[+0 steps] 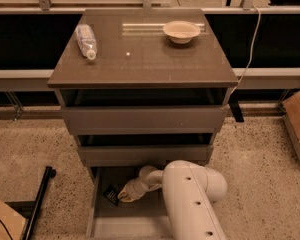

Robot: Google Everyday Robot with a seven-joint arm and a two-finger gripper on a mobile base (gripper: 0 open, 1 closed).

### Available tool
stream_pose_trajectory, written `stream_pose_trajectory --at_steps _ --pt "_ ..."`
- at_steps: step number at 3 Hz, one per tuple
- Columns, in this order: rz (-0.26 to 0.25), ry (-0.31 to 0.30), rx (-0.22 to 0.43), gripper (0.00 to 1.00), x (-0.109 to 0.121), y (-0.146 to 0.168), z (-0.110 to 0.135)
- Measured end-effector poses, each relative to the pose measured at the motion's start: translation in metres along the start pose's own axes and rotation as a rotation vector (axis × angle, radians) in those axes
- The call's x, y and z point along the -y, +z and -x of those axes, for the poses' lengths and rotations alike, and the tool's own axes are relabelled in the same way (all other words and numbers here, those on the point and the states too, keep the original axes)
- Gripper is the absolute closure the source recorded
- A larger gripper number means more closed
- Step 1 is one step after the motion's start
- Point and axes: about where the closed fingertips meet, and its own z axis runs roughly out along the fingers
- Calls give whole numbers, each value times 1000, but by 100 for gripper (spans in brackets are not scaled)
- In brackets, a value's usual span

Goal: Pick rxbar chocolate from bottom drawer and place on counter

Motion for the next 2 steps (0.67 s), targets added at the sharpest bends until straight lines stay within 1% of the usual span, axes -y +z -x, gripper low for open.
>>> stream_pose_trajectory --at_steps 2 --pt "0 0 0 100 0 0 0"
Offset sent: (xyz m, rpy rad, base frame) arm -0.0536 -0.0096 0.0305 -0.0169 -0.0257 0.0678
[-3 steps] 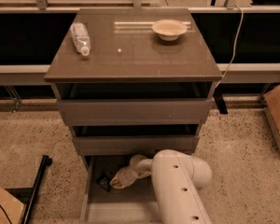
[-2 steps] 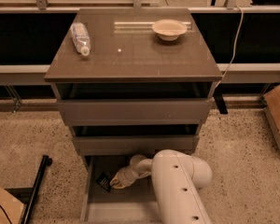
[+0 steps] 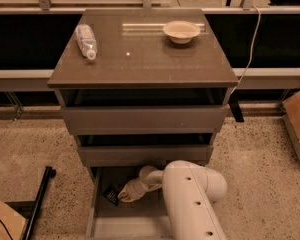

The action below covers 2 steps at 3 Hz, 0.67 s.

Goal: Pick rxbar chocolate from bottom drawer and place on counter

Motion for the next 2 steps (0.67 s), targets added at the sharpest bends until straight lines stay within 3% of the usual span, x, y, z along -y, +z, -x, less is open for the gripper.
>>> stream_pose_trajectory --at_steps 2 --pt "0 0 0 100 0 -1 0"
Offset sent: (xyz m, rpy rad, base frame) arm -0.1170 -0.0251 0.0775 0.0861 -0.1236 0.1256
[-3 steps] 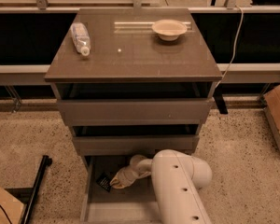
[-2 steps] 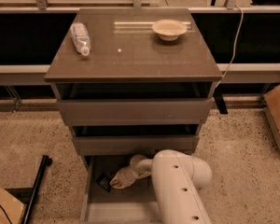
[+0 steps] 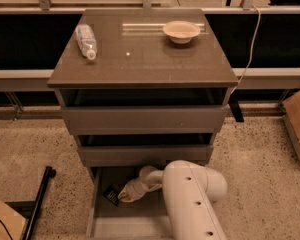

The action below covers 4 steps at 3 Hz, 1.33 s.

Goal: Pick rxbar chocolate from bottom drawer and place on counter

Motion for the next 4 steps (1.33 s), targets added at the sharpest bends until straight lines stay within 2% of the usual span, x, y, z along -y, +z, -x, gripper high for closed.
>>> stream_pose_trajectory --at_steps 1,2,3,4 --pt "0 0 0 81 0 0 0" --pt "0 0 0 57 0 0 0" --pt "0 0 0 48 0 0 0" --pt "7 -42 -7 70 1 -8 -20"
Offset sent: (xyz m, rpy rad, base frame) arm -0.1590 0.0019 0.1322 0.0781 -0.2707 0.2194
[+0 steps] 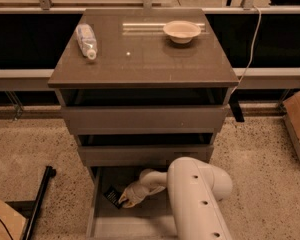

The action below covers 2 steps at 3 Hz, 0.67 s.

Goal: Pick rxbar chocolate from bottom drawer and place on counter

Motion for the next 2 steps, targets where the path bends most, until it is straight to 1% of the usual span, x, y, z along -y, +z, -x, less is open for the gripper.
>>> stream_pose_trajectory --at_steps 1,2 --pt "78 -127 60 93 -30 -40 -18" --pt "99 -217 7 98 -13 -53 -84"
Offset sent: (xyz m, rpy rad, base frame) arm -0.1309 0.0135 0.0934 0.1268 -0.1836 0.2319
